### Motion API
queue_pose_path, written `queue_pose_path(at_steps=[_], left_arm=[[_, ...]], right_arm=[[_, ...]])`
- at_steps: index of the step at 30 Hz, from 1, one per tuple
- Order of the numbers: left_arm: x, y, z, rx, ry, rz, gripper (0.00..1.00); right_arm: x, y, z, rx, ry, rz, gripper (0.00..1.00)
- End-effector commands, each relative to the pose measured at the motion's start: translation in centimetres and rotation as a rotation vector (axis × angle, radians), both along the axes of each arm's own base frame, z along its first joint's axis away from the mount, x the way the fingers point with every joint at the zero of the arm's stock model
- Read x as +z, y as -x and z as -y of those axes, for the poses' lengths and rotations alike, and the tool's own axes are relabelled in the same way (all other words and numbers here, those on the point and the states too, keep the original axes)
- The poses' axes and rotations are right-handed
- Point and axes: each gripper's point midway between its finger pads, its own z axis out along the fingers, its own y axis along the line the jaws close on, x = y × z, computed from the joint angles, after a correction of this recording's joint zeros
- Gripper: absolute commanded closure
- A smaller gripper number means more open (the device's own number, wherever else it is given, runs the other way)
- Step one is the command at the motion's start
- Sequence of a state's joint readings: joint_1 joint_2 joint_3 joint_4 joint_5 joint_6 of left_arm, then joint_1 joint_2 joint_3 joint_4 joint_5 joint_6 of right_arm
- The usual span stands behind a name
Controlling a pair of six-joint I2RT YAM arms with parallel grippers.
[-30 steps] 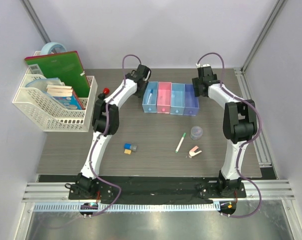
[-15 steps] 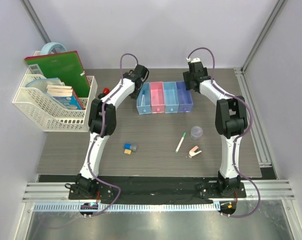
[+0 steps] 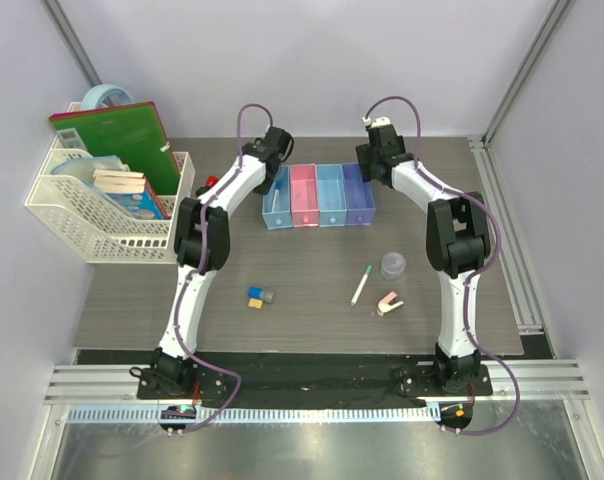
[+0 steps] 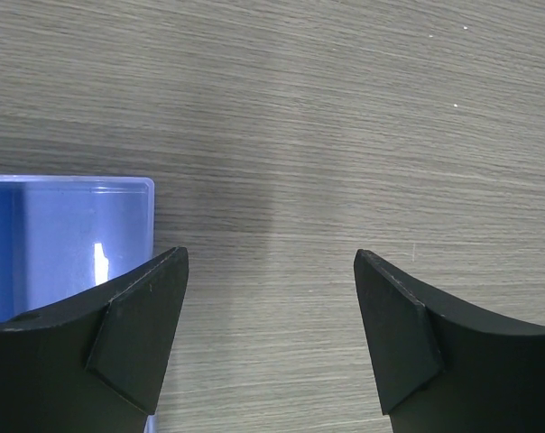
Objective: Sort the stationery into containers
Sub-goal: Move the storage box to the center of the board.
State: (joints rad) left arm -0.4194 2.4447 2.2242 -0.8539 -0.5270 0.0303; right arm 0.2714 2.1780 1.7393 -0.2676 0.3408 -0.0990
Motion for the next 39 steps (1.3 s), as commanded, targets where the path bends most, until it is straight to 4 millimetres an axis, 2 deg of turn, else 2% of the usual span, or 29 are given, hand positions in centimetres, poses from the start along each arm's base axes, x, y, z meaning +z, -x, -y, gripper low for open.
queue_pose_path(at_steps=[1,8,14,20,21,27,34,35,39], left_arm=[[1.5,-1.2,1.2,-0.035,0.032,0.057,0.48],[2.3,-2.4,1.2,-0.047,0.033,0.092,0.48],[2.1,-3.3,1.8,-0.063,0.041,0.103,0.48],[3.0,-3.6,2.0,-0.072,0.043,0.123,0.48],[3.9,-3.6,2.1,-0.075,0.044,0.137,0.48],[6.0,-3.1,2.4,-0.105,-0.094,0.204,0.48],[7.9,-2.2,3.1,-0.09,-0.182,0.245,0.47],[8.1,-2.0,3.6,-0.094,-0.188,0.251,0.47],[9.2,-1.7,3.4,-0.073,-0.218,0.276,0.46]], right_arm=[[-2.5,2.4,-5.6,0.125,-0.085,-0.087,0.18],[-2.2,2.8,-5.9,0.124,-0.064,-0.081,0.18],[-0.1,3.1,-5.0,0.109,-0.037,-0.043,0.19],[1.8,3.2,-3.9,0.077,0.001,-0.006,0.18],[1.9,3.2,-3.6,0.066,0.01,-0.001,0.18],[4.1,3.0,-0.7,-0.056,0.024,0.055,0.17],[6.8,3.1,4.0,-0.145,-0.013,0.1,0.16],[6.8,3.0,5.0,-0.155,-0.018,0.099,0.15],[6.2,3.8,6.6,-0.161,-0.027,0.073,0.16]])
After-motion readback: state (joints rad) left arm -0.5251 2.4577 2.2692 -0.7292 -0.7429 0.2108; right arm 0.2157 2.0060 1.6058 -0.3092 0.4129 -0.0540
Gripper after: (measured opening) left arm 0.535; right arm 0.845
